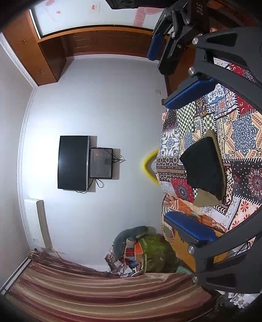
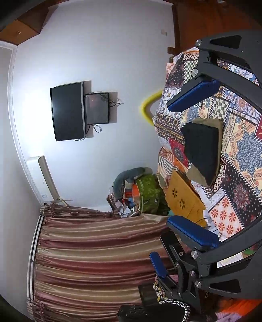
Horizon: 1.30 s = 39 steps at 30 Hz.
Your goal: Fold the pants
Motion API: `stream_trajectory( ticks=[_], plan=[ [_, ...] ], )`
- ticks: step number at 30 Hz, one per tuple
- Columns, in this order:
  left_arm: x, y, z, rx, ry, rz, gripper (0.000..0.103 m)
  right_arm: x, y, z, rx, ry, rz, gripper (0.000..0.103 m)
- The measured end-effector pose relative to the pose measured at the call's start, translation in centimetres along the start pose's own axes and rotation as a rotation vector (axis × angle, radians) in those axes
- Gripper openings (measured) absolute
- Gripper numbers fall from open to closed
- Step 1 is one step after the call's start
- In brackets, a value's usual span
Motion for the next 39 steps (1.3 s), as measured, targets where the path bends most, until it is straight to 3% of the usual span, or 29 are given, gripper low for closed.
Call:
stream_trajectory(
  ticks=[39],
  plan=[
    [-0.72,-0.34,0.01,0.010,0.005,-0.047,0.102,-0.65,0.72,0.44,-0.009,-0.025,-0.024,0.103]
  ],
)
Point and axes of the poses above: each gripper's, at about its wrist camera, not at the fingertips, and y roughly against the way its jaws point, x to its left, z to its top, the point moved 4 cm from there along -y, roughly the way its jaws point, and after that the axes turned 2 degrees about -z, right-handed, at the moved point
